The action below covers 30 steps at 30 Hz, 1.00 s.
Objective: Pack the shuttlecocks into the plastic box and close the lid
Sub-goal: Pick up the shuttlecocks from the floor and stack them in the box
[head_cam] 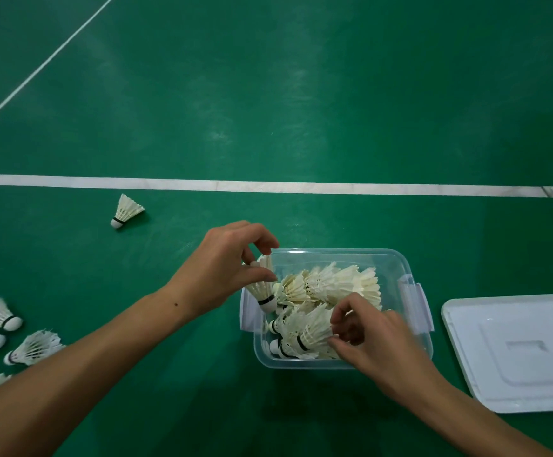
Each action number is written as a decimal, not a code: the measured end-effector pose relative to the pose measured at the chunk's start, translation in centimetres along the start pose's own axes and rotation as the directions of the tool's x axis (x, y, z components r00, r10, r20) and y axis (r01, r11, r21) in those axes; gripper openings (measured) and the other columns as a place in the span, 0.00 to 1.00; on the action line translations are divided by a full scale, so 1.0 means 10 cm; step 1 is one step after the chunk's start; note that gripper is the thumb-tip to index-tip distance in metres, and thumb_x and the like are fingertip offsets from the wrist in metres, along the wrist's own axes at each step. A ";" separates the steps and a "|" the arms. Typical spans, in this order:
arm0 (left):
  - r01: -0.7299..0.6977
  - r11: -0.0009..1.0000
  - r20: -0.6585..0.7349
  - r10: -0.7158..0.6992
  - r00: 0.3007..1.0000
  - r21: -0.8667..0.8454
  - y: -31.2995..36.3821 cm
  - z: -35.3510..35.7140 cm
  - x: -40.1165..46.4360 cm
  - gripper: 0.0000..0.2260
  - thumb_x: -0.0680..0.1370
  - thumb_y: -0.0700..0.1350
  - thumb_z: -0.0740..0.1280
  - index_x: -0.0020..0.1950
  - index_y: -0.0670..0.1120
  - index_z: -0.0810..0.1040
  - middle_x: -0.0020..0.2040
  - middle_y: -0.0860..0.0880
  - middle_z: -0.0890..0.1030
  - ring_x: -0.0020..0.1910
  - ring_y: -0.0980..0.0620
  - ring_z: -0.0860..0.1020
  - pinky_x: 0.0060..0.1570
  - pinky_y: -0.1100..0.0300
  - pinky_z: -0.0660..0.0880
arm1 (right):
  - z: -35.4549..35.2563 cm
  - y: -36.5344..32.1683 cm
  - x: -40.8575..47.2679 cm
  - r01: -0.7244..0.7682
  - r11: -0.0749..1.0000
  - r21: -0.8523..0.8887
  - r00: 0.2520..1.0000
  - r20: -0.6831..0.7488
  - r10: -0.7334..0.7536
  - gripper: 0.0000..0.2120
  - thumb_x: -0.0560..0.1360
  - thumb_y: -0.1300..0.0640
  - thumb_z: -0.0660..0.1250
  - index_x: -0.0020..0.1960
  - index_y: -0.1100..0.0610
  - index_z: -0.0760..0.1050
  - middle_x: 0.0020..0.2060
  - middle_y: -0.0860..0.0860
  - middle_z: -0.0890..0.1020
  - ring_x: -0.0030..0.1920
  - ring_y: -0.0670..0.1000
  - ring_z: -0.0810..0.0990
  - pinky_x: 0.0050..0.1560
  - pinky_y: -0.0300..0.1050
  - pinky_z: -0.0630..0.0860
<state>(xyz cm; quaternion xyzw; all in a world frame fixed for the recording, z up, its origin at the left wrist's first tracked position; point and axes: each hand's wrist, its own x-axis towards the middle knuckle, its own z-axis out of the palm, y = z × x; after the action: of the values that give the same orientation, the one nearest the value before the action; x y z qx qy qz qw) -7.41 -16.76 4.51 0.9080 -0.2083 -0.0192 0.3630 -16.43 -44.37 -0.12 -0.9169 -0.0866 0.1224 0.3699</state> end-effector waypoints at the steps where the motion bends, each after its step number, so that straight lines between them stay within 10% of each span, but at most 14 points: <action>1: 0.000 1.000 -0.006 0.000 1.000 -0.005 0.00 0.00 0.01 0.18 0.68 0.48 0.83 0.54 0.53 0.82 0.48 0.58 0.82 0.39 0.57 0.80 0.42 0.68 0.76 | 0.03 0.00 0.02 -0.022 1.000 0.008 0.999 0.025 0.022 0.19 0.74 0.59 0.79 0.49 0.41 0.71 0.39 0.42 0.85 0.43 0.40 0.85 0.44 0.40 0.83; 20: -0.007 0.999 0.076 0.011 0.997 -0.044 0.05 0.14 -0.02 0.18 0.70 0.47 0.82 0.57 0.51 0.82 0.48 0.59 0.86 0.41 0.58 0.81 0.45 0.61 0.79 | -0.03 -0.20 0.25 0.044 0.995 -0.094 0.923 0.384 -0.005 0.19 0.78 0.46 0.74 0.58 0.41 0.64 0.48 0.45 0.82 0.48 0.42 0.81 0.46 0.35 0.75; 30: -0.071 0.989 0.139 0.090 0.986 -0.132 0.29 0.12 0.24 0.26 0.68 0.47 0.84 0.63 0.51 0.79 0.47 0.56 0.84 0.41 0.55 0.82 0.45 0.58 0.80 | -0.59 -0.19 0.24 0.013 0.977 0.214 0.997 0.075 -0.030 0.18 0.73 0.52 0.81 0.56 0.47 0.75 0.50 0.40 0.88 0.52 0.43 0.86 0.50 0.48 0.84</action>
<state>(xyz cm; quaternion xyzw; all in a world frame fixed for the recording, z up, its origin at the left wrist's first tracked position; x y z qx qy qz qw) -6.47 -20.34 5.85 0.8701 -0.2691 -0.0834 0.4044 -12.51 -46.32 4.92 -0.8655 -0.0971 0.1624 0.4638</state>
